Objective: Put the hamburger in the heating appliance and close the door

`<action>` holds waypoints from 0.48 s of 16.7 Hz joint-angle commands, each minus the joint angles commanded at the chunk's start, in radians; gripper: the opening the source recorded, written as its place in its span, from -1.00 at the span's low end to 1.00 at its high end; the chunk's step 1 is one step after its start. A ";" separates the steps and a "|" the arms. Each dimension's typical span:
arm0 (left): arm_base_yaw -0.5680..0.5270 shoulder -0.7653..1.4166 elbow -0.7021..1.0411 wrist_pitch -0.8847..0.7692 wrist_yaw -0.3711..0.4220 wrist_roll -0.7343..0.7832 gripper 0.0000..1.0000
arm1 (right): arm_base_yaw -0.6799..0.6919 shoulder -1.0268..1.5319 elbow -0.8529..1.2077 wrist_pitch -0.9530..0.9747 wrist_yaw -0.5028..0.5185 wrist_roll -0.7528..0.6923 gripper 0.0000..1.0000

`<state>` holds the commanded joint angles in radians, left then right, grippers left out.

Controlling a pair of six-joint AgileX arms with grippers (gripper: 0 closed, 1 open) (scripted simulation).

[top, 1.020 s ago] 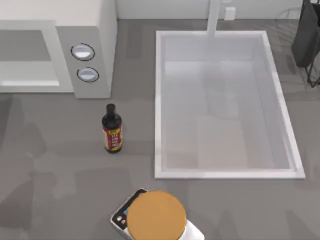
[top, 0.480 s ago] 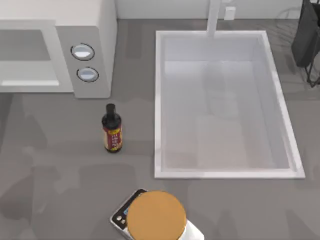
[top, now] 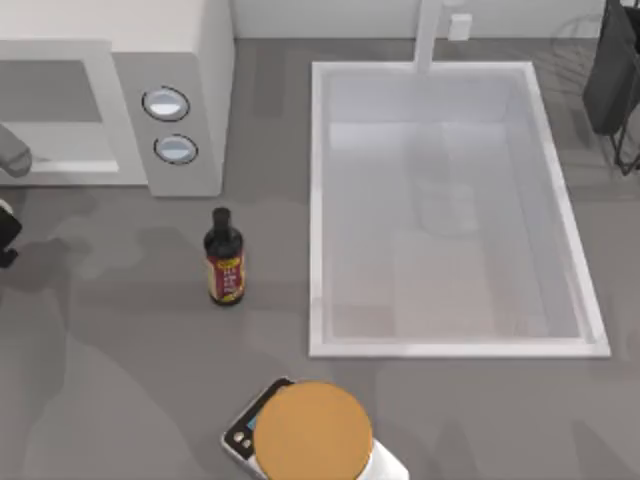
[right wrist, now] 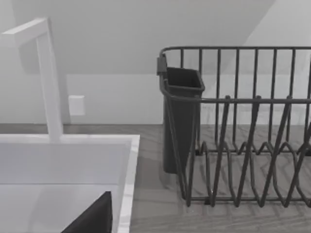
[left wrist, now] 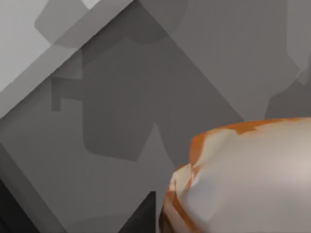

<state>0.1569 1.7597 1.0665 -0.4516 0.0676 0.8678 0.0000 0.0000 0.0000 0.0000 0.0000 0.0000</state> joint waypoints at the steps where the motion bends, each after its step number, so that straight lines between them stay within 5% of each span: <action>1: -0.003 0.038 -0.004 0.112 0.009 -0.060 -1.00 | 0.000 0.000 0.000 0.000 0.000 0.000 1.00; 8: -0.020 0.271 -0.060 0.886 0.062 -0.507 -1.00 | 0.000 0.000 0.000 0.000 0.000 0.000 1.00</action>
<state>0.1364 2.0308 1.0062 0.4347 0.1298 0.3604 0.0000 0.0000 0.0000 0.0000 0.0000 0.0000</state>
